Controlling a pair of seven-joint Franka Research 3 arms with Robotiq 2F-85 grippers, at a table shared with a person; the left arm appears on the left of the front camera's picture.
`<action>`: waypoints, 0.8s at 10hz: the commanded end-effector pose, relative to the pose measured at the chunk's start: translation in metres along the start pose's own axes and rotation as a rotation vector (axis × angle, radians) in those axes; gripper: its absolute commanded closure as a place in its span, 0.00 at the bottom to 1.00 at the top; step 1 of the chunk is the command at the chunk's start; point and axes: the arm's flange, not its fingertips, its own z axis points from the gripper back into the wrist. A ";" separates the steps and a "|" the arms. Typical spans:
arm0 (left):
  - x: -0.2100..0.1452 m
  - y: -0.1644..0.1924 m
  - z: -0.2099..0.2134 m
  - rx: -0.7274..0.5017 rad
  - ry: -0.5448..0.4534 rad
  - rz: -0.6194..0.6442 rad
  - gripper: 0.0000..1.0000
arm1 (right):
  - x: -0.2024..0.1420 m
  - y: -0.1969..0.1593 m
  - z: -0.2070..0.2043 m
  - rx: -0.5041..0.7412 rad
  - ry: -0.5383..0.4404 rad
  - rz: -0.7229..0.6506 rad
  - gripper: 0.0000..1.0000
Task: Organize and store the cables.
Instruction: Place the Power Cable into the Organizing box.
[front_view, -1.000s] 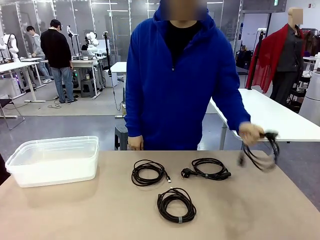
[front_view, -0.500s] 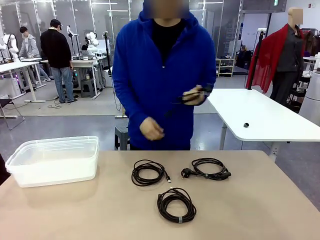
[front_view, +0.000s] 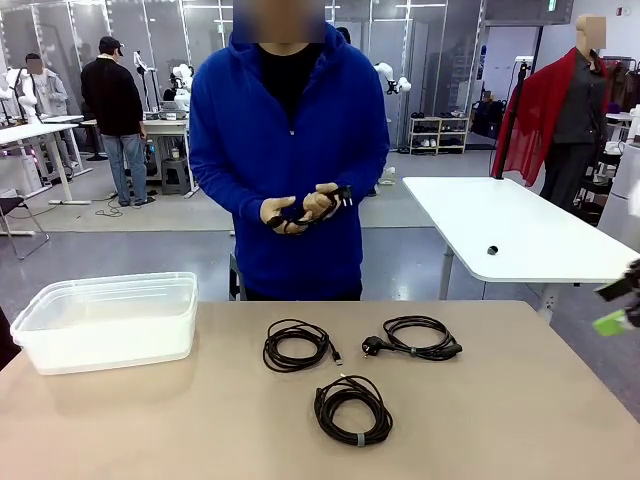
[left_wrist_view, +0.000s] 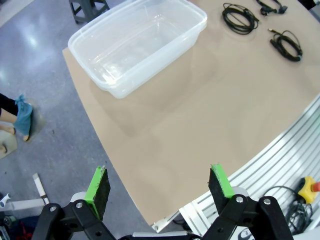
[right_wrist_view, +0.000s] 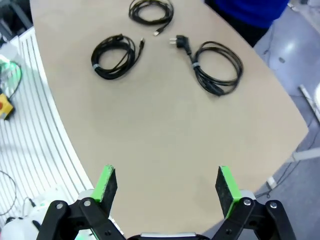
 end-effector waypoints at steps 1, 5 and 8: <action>0.001 -0.001 0.000 0.008 0.011 -0.003 0.00 | 0.031 -0.022 -0.033 -0.004 0.054 0.074 0.00; 0.001 -0.001 0.000 0.008 0.011 -0.003 0.00 | 0.083 -0.038 -0.139 -0.060 0.164 0.167 0.00; 0.001 -0.001 0.000 0.008 0.011 -0.003 0.00 | 0.088 -0.036 -0.205 -0.098 0.185 0.221 0.00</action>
